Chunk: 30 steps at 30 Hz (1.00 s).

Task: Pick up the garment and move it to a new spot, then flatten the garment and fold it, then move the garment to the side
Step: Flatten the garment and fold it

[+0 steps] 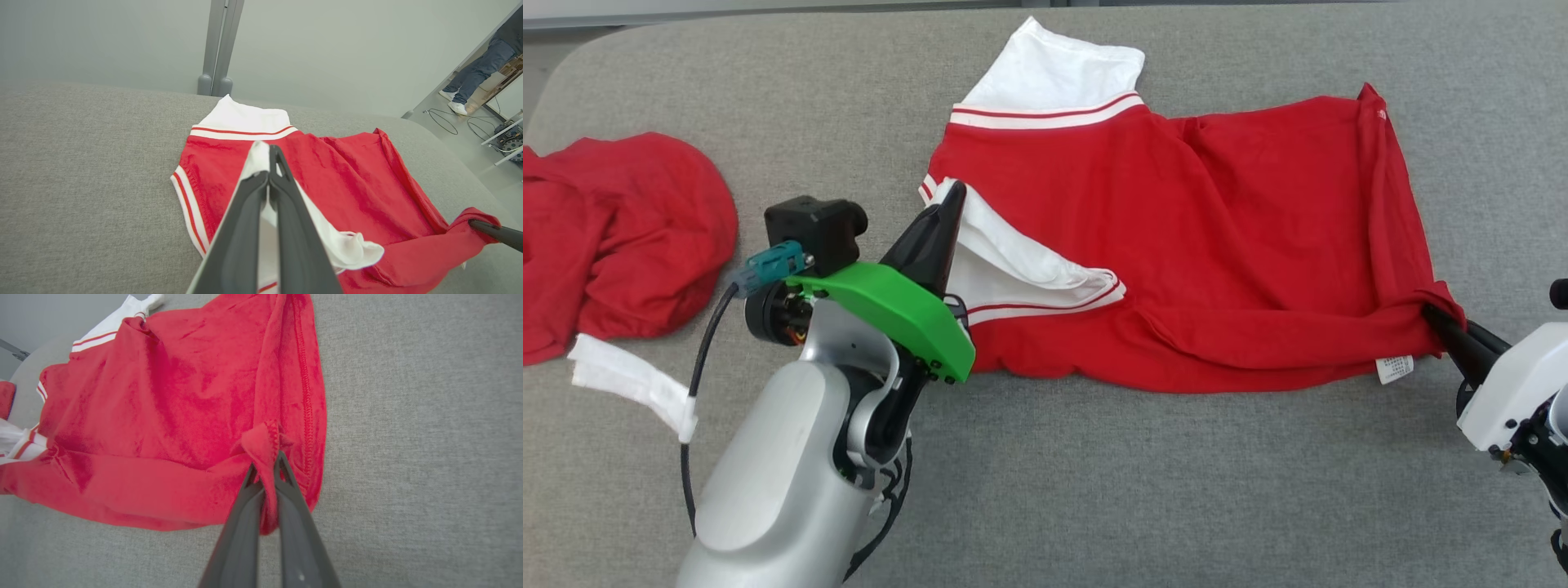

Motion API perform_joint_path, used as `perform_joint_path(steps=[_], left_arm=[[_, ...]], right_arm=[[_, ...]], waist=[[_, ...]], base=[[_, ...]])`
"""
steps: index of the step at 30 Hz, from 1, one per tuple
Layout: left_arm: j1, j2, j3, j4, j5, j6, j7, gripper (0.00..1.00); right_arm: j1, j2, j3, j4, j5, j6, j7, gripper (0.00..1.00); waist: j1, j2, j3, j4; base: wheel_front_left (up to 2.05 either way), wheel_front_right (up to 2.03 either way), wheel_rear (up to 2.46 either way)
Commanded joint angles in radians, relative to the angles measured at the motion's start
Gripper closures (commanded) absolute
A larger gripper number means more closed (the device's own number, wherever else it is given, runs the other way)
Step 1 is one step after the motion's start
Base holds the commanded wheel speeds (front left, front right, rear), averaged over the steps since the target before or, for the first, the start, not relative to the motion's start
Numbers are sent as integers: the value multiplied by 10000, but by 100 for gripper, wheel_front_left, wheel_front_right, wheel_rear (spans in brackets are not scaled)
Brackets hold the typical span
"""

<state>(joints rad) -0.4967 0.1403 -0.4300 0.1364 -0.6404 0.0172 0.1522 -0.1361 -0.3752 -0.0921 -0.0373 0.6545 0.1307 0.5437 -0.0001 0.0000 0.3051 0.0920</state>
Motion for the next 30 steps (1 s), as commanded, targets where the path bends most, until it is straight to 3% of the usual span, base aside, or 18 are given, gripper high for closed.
perform_joint_path(steps=[1,7,8,9,10,11,15,19,24,30], left_arm=[[-373,-60,-71,257,51,-125,-61,100],[-1220,-228,-319,1565,144,-437,-88,100],[-1297,-250,-341,1745,159,-452,-122,91],[-1349,-295,-328,1923,107,-488,-209,68],[-1354,-312,-309,2082,80,-496,-283,27],[-1324,-286,-299,2259,123,-477,-354,0],[-728,2,9,2217,224,-242,-1101,0],[794,296,485,763,-88,62,-1862,0],[3165,954,806,-1495,-271,511,-2000,0],[4248,1249,938,-2445,-652,703,-1639,0]], right_arm=[[-190,2,32,59,-91,1,64,100],[-495,-75,207,220,-144,1,262,100],[-547,-56,197,239,-163,1,245,100],[-618,-36,156,240,-225,1,168,66],[-662,-41,155,232,-272,1,101,0],[-666,-38,160,259,-305,1,64,0],[-428,-178,-35,-21,-401,1,-120,0],[430,-532,-344,-907,-335,1,-246,0],[2003,-963,-576,-1933,-125,2,-212,0],[2634,-1072,-462,-1946,-91,2,-530,0]], waist=[[1,0,179,-73],[1,0,365,-149],[1,0,361,-167],[1,0,351,-194],[1,0,329,-220],[1,0,290,-249],[1,0,63,-384],[1,0,-39,-586],[1,0,131,-660],[1,0,403,-649]], base=[[0,0,0],[0,0,0],[0,0,0],[0,0,0],[0,0,0],[0,0,0],[0,0,0],[0,0,0],[0,0,0],[0,0,0]])
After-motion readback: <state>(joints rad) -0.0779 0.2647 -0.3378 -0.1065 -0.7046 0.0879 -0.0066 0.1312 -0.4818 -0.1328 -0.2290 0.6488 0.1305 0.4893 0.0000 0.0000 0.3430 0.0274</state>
